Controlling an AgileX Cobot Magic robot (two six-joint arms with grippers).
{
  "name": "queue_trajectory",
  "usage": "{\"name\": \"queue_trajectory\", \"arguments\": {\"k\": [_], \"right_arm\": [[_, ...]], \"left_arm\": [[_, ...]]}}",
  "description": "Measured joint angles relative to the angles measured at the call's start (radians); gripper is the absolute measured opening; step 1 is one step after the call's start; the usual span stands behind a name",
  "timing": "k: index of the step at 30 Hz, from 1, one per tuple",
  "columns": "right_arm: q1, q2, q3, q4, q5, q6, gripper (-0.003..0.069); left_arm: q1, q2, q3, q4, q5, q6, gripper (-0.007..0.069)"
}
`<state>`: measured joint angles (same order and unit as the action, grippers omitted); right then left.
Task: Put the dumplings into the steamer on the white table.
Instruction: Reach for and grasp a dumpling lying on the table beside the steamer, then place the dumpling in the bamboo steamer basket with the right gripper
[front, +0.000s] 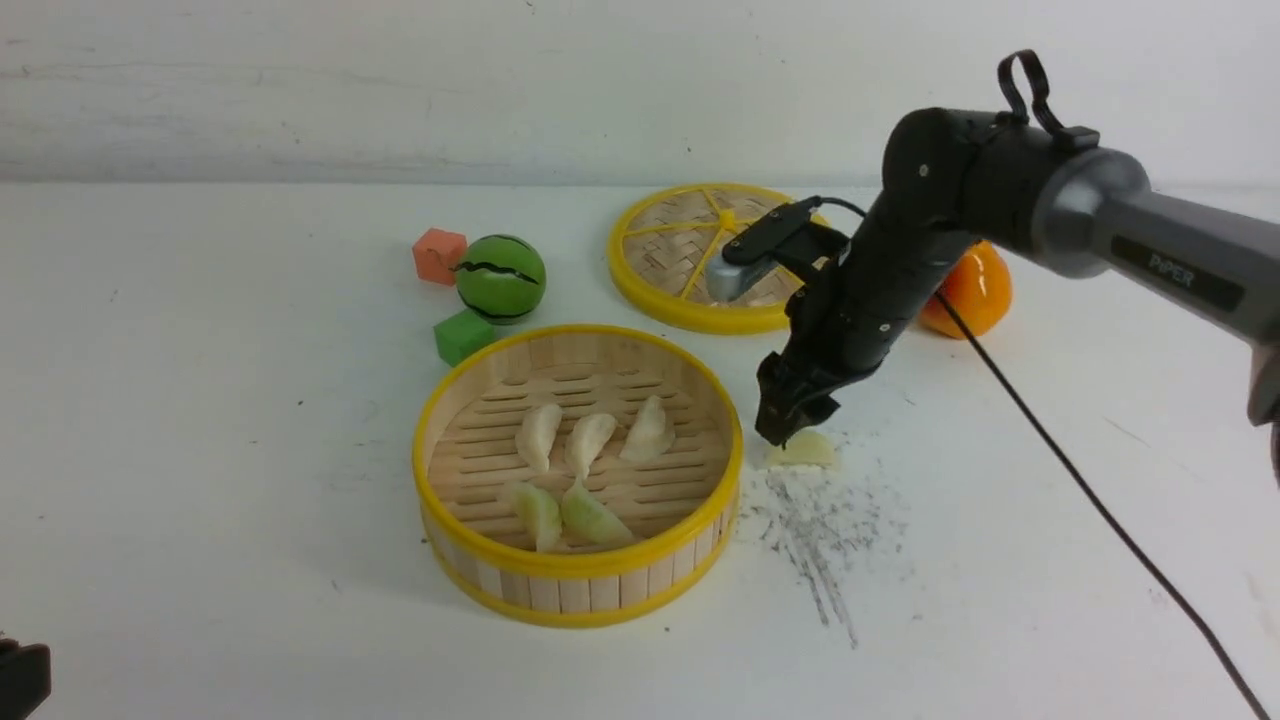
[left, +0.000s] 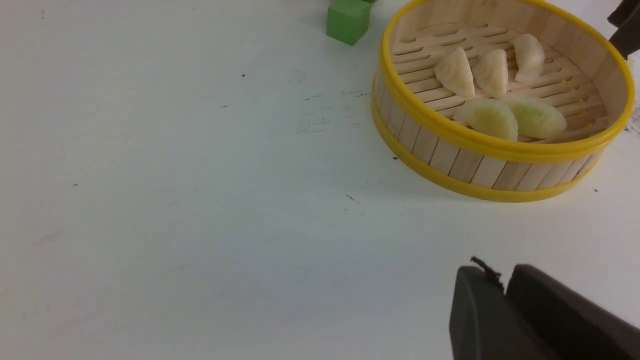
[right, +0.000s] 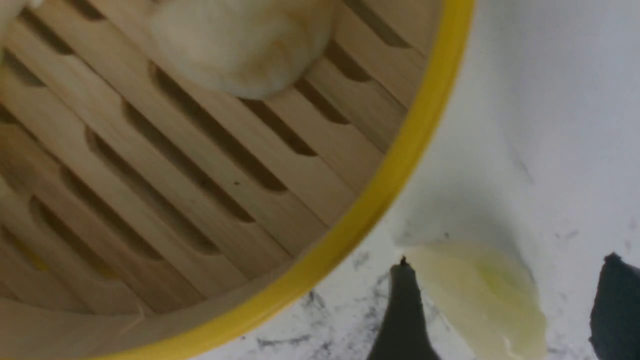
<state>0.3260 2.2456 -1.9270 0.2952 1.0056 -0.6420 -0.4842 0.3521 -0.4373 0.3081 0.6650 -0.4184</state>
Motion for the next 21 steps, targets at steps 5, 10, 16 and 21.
{"name": "queue_trajectory", "arguments": {"k": [5,10,16,21], "right_arm": [[0.001,0.051,0.000,-0.023,0.004,-0.025,0.0435],[0.001,0.059,-0.002,-0.104,0.037,0.037,0.0299],[0.001,0.042,-0.001,-0.163,0.081,0.119,0.0246],[0.001,-0.052,-0.002,-0.181,0.108,0.179,0.0246]], "left_arm": [[0.000,0.000,0.000,0.010,0.000,0.000,0.0076],[0.000,0.000,0.000,0.012,0.001,0.000,0.0076],[0.000,0.000,0.000,0.012,-0.001,0.000,0.0076],[0.000,0.000,0.000,0.012,-0.003,0.000,0.0078]]}}
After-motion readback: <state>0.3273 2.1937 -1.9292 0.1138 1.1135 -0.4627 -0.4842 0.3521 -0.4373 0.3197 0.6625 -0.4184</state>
